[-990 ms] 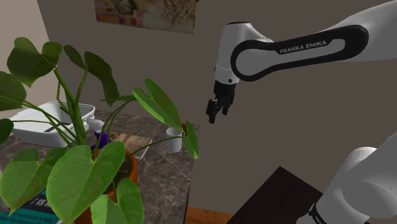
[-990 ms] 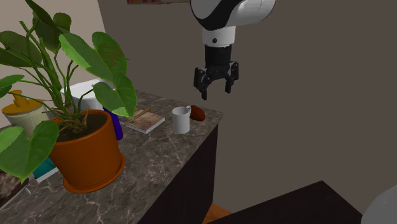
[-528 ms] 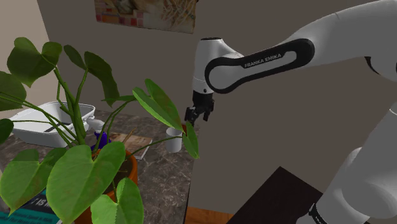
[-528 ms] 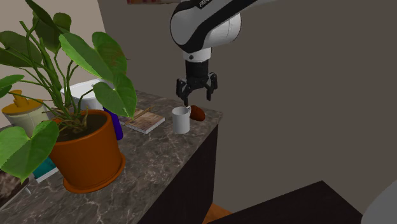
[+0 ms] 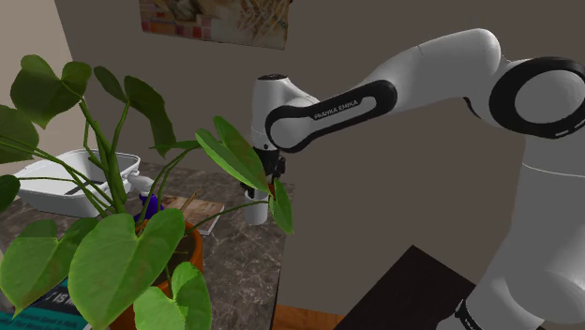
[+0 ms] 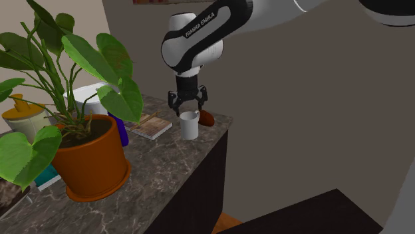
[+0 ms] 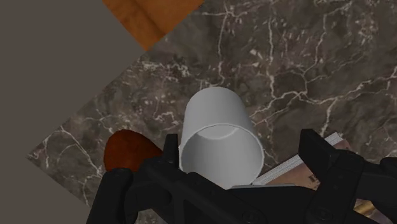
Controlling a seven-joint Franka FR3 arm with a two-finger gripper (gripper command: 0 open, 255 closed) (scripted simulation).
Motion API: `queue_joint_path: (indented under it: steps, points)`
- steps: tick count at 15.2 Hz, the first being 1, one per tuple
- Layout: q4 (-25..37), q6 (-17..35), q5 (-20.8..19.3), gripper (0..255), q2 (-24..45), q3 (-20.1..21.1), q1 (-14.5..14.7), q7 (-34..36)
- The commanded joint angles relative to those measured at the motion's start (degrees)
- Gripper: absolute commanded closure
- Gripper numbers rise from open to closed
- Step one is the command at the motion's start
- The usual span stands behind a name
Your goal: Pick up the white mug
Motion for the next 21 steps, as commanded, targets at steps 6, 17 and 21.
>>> queue_joint_path:
  steps: [6,17,21]
  points:
    - [10.3,0.5,-3.5,0,11.1,-1.0,3.2,3.6]
    - [8.6,3.9,-4.4,255,12.9,-1.5,3.4,4.3]
    - [8.6,3.9,-4.4,255,12.9,-1.5,3.4,4.3]
